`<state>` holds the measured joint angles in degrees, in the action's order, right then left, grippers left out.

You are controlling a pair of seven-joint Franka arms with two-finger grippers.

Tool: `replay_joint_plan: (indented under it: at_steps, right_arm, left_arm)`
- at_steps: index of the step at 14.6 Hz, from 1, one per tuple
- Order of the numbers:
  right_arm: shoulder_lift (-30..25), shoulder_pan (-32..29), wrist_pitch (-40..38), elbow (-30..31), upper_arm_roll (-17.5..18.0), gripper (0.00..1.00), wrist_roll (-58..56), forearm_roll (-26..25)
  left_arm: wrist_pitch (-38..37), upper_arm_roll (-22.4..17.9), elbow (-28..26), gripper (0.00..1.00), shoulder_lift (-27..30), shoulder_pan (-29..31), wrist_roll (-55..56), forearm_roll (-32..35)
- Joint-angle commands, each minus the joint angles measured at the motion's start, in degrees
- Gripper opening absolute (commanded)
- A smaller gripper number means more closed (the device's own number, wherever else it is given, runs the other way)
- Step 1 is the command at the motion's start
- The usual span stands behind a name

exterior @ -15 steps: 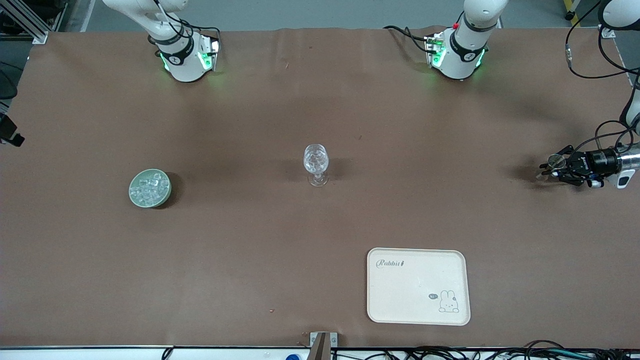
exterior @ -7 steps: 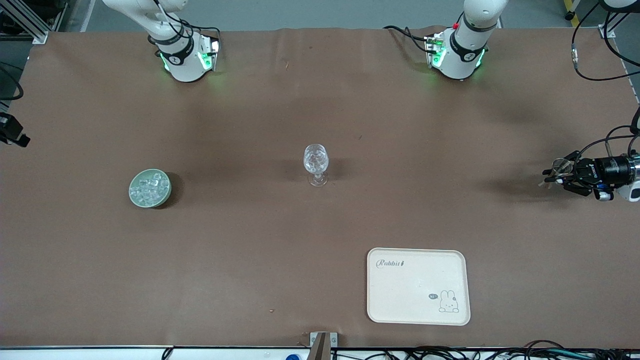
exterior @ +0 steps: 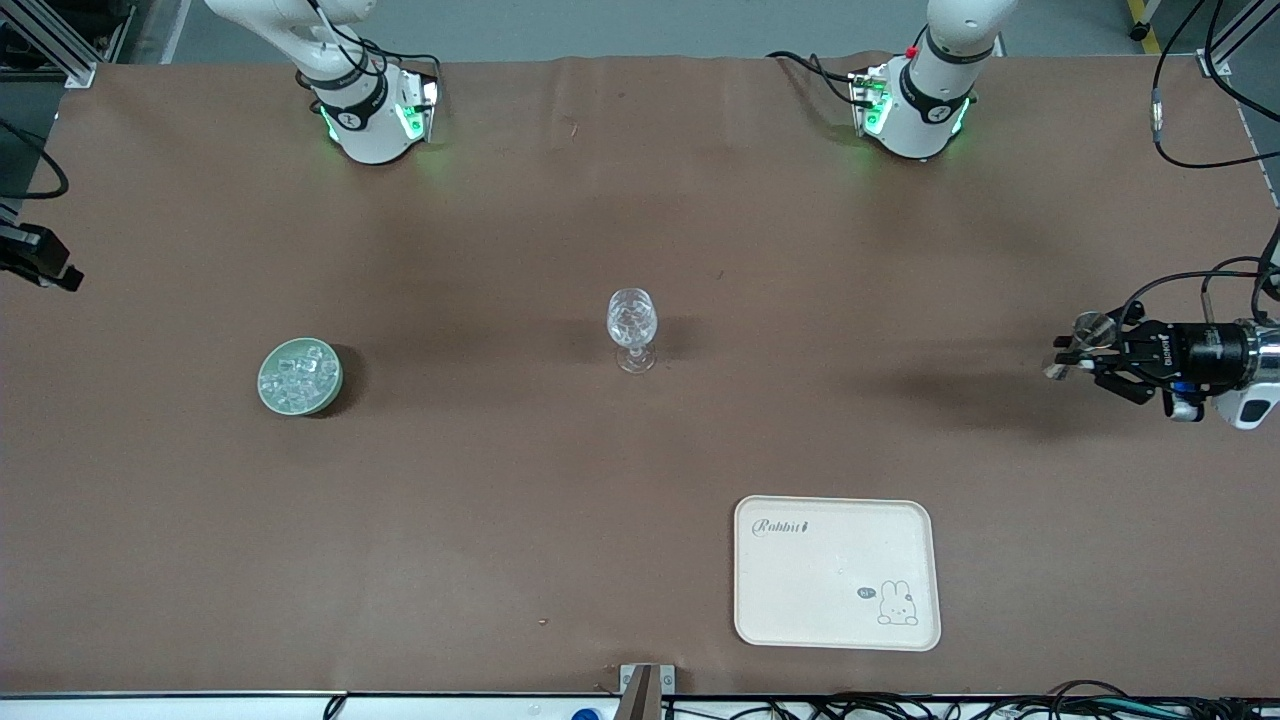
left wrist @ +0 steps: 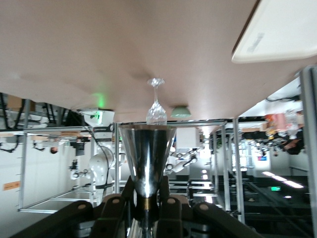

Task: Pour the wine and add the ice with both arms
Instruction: 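Carry the metal jigger with the left gripper to the wine glass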

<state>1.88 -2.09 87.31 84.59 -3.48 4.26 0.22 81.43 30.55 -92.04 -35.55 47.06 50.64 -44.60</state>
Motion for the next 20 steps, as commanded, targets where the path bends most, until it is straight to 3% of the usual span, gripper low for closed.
replay_joint_plan:
  at_steps: [1,5,12,14,20]
  right_arm:
    - [-1.2,0.0,1.7,1.9,0.0,0.01,0.7,1.4]
    - [-1.0,0.1,1.6,1.7,0.0,0.01,0.7,1.4]
    - [-1.0,0.4,1.5,1.6,0.0,0.01,0.8,1.4]
    - [-1.0,0.6,1.5,1.6,0.0,0.01,0.9,1.5]
    - [-1.0,1.1,1.2,1.6,0.0,0.02,3.3,1.5]
  left_arm:
    - [2.7,4.9,-4.4,0.0,4.1,0.4,0.8,-0.8]
    - [12.2,14.4,-9.4,0.0,6.4,-1.0,2.5,-0.8]
    - [20.6,14.8,-10.9,0.0,5.8,-19.0,10.7,-3.1]
    - [22.9,13.9,-11.8,0.0,5.8,-24.4,11.1,-4.4]
    - [30.0,1.4,-11.8,0.0,8.5,-42.1,16.7,-8.3]
